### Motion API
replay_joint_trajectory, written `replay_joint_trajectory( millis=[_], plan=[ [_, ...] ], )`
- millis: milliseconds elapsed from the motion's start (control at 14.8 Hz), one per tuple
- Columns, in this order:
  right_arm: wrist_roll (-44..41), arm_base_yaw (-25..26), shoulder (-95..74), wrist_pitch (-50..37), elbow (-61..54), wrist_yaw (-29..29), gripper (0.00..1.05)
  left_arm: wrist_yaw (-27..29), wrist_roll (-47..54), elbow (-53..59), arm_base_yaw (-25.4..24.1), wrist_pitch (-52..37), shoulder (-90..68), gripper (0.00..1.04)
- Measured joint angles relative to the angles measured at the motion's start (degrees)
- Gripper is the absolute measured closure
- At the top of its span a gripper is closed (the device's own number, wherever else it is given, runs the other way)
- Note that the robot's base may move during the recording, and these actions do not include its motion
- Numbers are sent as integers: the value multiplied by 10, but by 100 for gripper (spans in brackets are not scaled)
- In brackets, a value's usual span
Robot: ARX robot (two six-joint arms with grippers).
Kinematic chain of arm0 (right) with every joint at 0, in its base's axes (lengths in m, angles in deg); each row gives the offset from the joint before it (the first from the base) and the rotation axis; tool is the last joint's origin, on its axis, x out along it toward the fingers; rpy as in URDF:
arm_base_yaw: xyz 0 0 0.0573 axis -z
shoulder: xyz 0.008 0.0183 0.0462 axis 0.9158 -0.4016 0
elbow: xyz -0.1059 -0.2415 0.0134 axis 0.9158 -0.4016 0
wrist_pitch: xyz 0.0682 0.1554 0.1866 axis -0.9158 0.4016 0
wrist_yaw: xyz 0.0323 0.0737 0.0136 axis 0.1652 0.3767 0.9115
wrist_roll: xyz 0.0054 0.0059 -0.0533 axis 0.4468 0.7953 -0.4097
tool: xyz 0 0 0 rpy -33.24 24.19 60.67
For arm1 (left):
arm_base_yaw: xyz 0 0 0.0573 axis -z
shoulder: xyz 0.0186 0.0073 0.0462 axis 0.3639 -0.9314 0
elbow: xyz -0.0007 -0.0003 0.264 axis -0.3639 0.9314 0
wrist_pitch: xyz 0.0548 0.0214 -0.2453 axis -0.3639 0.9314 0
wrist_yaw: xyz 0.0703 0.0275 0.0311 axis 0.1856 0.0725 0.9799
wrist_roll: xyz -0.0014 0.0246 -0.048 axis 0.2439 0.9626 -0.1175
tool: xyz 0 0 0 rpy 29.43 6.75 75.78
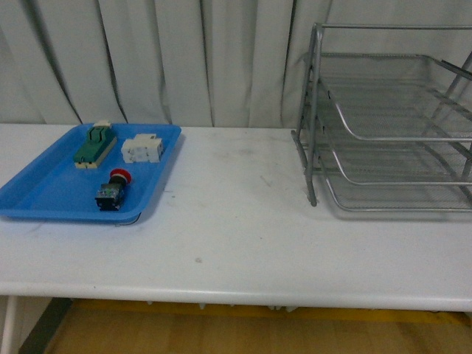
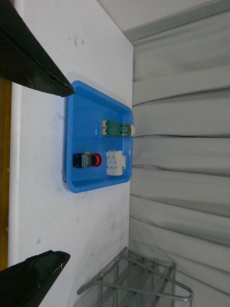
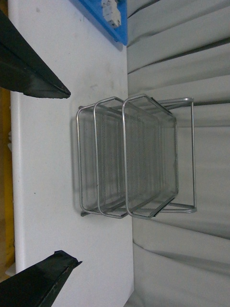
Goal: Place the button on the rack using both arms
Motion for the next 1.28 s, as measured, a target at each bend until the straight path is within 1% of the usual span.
replay_joint_trajectory(
  millis=[1282],
  plan=[
    [0, 0, 0, 0, 0, 0, 6, 0, 0, 0, 0, 0, 0, 7]
  ],
)
